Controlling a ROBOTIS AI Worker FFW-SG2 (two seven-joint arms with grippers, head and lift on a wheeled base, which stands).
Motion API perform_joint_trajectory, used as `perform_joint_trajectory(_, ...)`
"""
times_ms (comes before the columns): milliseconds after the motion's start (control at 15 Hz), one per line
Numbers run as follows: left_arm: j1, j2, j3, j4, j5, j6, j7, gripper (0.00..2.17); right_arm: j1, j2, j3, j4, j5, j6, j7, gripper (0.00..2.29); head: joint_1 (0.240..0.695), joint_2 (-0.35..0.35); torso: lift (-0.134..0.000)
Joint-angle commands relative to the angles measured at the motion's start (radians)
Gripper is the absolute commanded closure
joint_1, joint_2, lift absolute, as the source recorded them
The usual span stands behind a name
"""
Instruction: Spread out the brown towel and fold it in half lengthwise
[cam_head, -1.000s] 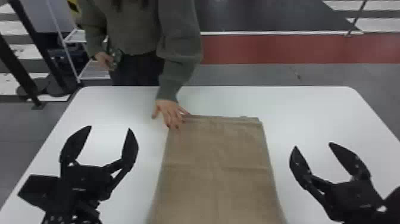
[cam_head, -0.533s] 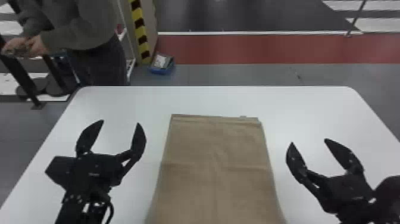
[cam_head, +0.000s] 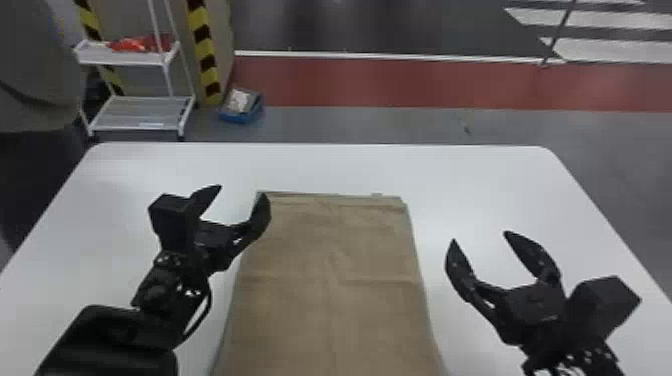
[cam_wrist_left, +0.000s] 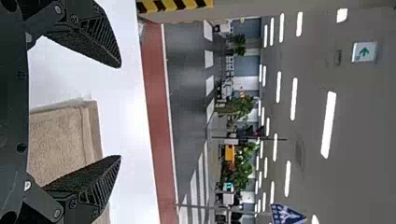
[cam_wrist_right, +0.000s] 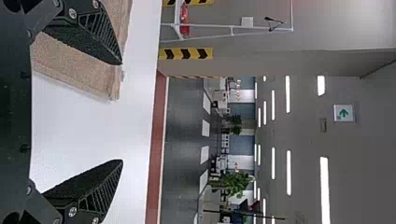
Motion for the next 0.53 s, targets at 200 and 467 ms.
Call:
perform_joint_trajectory(200, -0.138, -0.004, -0.029, 0.134, 0.042, 0.184, -0.064, 0.30, 0.022, -0.007, -0.005, -0.017, 0.004, 0.001, 0.003, 0.14, 0.695, -0.094, -0.125)
perform_joint_trajectory(467, -0.163, -0.005, -0.038, 0.180, 0.046, 0.184, -0.070, 0.43, 0.025, -0.012, -0.005, -0.027, 0.004, 0.001, 0.003, 0.14, 0.695, -0.105, -0.125)
